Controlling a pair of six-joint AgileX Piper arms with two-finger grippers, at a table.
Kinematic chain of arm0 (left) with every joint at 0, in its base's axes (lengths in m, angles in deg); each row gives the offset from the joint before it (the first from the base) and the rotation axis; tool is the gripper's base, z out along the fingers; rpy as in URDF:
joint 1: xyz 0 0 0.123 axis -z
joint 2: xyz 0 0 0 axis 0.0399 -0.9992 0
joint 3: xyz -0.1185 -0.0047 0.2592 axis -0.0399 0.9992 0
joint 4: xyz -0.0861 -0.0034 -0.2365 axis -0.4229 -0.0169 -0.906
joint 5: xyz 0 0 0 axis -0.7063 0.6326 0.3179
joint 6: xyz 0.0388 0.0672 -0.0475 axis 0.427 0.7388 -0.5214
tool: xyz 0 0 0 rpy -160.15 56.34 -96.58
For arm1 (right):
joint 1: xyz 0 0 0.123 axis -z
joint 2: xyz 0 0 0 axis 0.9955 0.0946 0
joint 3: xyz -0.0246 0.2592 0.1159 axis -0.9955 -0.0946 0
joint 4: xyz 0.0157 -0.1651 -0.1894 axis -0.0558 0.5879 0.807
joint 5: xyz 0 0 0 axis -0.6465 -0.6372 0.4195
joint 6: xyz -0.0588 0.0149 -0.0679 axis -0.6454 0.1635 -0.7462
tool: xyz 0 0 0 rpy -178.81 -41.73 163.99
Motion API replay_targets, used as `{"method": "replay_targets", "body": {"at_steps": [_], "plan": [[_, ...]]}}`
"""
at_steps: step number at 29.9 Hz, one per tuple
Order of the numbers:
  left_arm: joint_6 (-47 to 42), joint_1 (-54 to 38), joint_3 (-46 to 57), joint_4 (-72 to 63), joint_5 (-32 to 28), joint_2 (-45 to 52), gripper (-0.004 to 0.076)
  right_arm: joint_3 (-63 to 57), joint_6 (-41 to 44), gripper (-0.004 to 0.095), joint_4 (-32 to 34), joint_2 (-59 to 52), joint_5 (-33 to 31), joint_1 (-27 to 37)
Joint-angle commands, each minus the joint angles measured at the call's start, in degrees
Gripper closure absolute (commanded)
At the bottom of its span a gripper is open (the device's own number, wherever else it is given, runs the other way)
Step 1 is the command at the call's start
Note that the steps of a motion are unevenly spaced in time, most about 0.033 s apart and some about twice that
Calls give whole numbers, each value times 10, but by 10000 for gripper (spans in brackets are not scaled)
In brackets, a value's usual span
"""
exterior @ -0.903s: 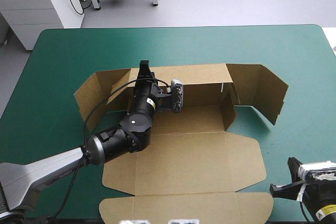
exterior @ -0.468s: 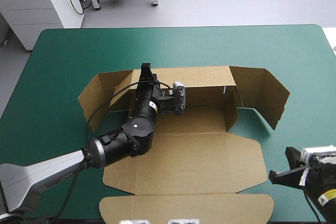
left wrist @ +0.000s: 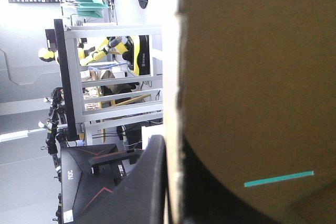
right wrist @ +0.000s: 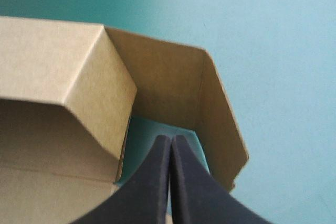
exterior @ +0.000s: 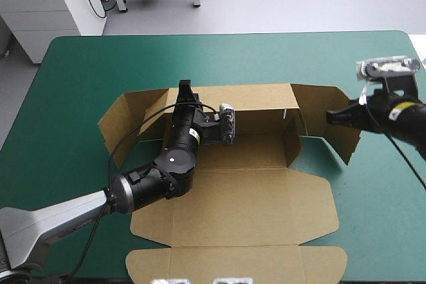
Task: Fold the box
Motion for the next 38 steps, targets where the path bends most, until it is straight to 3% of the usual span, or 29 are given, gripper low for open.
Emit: {"method": "replay_targets", "body": {"at_steps": [1, 8, 14, 18, 29, 35, 38], "plan": [[-10, 5, -11, 16, 1, 23, 732, 96, -15, 928, -1, 75, 22, 4], [-10, 5, -11, 16, 1, 23, 732, 182, -16, 928, -3, 195, 29, 4], [-10, 5, -11, 16, 1, 23, 732, 210, 22, 928, -3, 279, 100, 4], [-10, 5, -11, 16, 1, 23, 732, 219, 30, 928, -6, 316, 92, 4], [-10, 5, -11, 16, 3, 23, 732, 219, 51, 928, -23, 335, -57, 17], [-10, 5, -11, 13, 3, 23, 732, 219, 1, 928, -72, 335, -153, 44], [-10, 5, -11, 13, 0, 23, 732, 218, -22, 928, -105, 334, -165, 49]]}}
